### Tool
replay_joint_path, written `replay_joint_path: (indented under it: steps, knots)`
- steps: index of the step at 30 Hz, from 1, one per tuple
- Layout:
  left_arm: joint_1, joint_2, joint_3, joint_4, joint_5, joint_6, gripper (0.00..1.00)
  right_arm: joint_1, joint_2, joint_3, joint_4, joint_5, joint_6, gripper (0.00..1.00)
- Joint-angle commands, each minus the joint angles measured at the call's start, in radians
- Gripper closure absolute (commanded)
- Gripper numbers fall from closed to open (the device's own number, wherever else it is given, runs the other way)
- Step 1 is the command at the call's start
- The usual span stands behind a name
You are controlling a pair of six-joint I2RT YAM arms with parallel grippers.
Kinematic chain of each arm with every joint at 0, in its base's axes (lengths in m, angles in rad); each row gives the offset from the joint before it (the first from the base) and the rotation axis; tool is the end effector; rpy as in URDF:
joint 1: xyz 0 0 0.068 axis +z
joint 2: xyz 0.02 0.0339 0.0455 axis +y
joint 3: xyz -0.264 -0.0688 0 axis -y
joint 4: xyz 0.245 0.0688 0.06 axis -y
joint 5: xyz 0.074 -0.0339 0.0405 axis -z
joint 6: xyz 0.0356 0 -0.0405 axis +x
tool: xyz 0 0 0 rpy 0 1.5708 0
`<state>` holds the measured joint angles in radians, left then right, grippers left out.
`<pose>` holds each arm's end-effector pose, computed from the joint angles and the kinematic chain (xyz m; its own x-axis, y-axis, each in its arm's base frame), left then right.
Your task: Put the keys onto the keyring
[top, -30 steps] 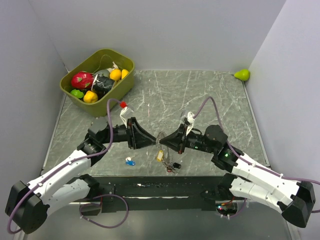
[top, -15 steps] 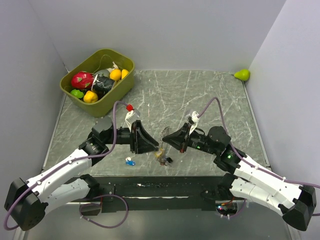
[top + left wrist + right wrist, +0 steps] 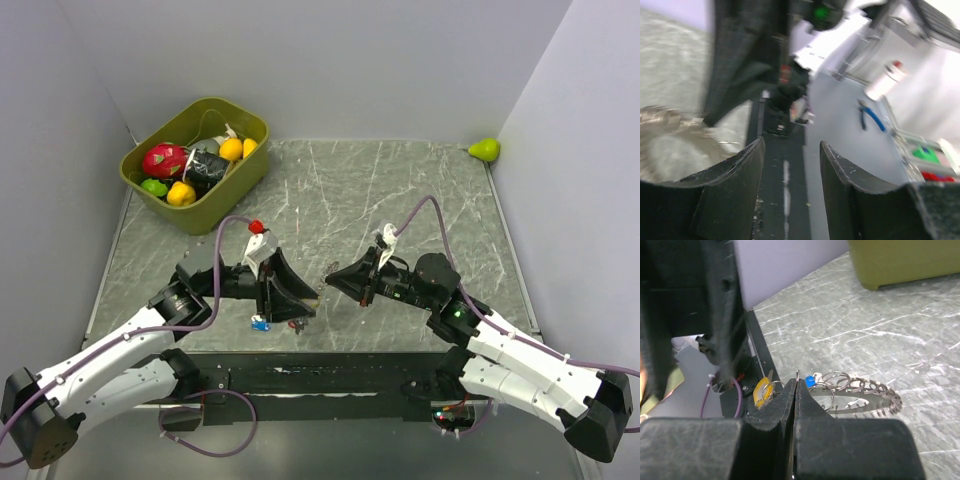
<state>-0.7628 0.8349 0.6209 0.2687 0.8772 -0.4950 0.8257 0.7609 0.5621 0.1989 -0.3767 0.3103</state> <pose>0.1196 -0.1521 0.3211 -0.4387 -0.0008 -0.8986 0.8959 -0.0781 -0.4373 0.1178 0.1470 0.3060 -0.2848 0.1100 -0.9523 -0.8884 0.3429 0.3053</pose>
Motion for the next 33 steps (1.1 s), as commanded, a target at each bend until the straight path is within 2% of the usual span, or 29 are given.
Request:
replay_joint_path:
  steps: [1, 8, 18, 23, 33]
  knots:
    - [-0.001, 0.018, 0.049, -0.08, -0.191, 0.047, 0.46, -0.008, -0.023, 0.016, 0.086, -0.057, -0.005, 1.0]
    - [0.0, 0.066, 0.059, -0.014, -0.169, 0.009, 0.5, -0.008, -0.038, -0.001, 0.116, -0.11, -0.007, 1.0]
    - [0.022, 0.049, 0.048, 0.023, -0.21, -0.01, 0.52, -0.008, -0.035, 0.002, 0.126, -0.16, -0.008, 1.0]
    - [0.025, 0.072, 0.051, 0.035, -0.178, -0.019, 0.6, -0.007, -0.044, -0.004, 0.137, -0.159, -0.004, 1.0]
    - [0.022, 0.124, 0.033, 0.219, -0.021, -0.086, 0.73, -0.008, -0.063, -0.031, 0.184, -0.139, 0.027, 1.0]
